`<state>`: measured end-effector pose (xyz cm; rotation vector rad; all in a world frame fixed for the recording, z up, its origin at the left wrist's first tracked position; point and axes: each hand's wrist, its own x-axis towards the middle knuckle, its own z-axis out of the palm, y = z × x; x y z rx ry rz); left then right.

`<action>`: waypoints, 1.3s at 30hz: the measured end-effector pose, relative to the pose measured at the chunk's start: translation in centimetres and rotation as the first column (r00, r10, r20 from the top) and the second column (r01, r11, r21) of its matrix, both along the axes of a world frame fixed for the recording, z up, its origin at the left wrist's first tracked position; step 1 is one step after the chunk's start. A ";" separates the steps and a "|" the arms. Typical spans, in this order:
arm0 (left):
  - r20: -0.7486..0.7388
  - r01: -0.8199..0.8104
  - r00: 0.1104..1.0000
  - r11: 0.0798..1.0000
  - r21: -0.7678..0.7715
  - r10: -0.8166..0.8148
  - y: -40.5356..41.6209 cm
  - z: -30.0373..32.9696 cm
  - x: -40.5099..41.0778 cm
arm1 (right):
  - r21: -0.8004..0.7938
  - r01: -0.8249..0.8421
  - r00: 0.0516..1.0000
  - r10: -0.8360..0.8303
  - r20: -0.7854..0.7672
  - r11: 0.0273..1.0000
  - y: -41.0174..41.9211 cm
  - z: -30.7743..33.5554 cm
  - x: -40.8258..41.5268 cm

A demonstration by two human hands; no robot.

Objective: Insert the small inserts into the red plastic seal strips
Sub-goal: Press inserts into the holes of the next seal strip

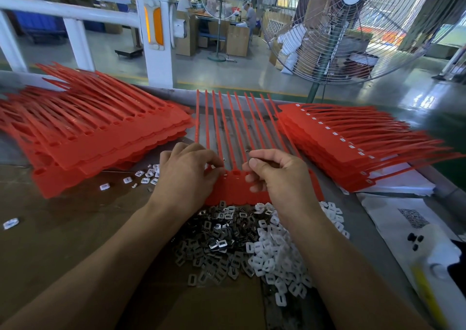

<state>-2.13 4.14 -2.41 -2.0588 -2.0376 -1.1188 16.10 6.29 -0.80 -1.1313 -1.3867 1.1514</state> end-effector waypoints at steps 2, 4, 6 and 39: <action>-0.001 -0.018 1.000 1.000 -0.012 0.018 0.1 -0.1 0.2 | 0.004 -0.004 1.000 0.004 0.003 1.000 0.0 -0.1 0.0; -0.015 -0.038 0.999 0.999 -0.020 0.038 0.2 -0.2 0.3 | 0.004 -0.008 1.000 0.008 0.006 1.000 0.0 -0.2 -0.1; -0.022 -0.055 0.998 0.998 -0.025 0.054 0.2 -0.3 0.4 | 0.007 -0.008 1.000 0.008 0.013 1.000 0.0 -0.2 -0.1; 0.061 -0.064 0.996 0.998 0.017 0.063 -0.2 0.3 0.3 | 0.021 0.006 0.999 -0.007 0.050 1.000 -0.6 0.3 0.0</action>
